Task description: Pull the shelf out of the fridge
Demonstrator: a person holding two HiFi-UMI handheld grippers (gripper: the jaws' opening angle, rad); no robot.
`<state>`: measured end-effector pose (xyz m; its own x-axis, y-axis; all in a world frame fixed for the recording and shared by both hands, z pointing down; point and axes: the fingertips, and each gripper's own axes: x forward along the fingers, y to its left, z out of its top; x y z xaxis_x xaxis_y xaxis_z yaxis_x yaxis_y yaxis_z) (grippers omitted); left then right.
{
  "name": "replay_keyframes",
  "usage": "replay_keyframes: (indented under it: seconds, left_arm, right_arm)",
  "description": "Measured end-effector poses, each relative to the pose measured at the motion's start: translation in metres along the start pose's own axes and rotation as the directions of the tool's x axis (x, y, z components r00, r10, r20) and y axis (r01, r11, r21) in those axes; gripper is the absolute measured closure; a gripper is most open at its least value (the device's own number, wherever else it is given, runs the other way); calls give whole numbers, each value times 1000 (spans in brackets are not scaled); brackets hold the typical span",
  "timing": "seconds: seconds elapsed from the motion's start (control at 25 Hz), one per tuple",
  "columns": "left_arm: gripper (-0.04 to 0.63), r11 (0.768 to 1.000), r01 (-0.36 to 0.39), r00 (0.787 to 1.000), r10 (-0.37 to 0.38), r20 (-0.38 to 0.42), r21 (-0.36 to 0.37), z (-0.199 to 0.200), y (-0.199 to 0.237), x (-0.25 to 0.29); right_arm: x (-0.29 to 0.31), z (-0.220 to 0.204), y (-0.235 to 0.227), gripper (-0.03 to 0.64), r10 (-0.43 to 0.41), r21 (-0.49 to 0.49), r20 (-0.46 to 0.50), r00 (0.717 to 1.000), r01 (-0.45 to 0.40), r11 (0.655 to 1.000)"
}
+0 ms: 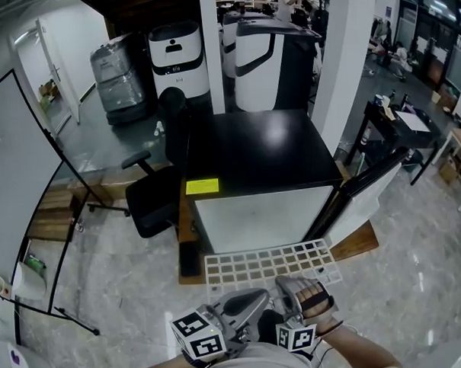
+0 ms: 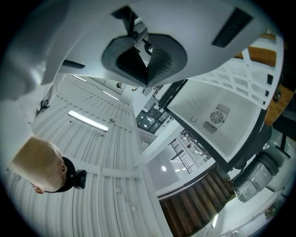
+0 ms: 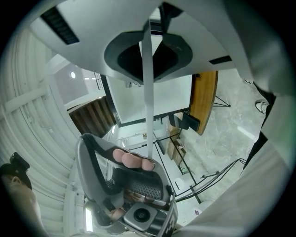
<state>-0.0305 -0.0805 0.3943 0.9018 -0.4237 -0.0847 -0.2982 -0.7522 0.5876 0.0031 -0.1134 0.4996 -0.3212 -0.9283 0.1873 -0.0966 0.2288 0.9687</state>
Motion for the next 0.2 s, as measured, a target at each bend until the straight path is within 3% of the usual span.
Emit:
replay_keyframes:
  seconds: [0.2]
  left_arm:
    - [589, 999, -22, 1000, 22, 16, -24, 4, 0, -2]
  right_arm:
    - [2, 1, -5, 572, -3, -7, 7, 1000, 3, 1000]
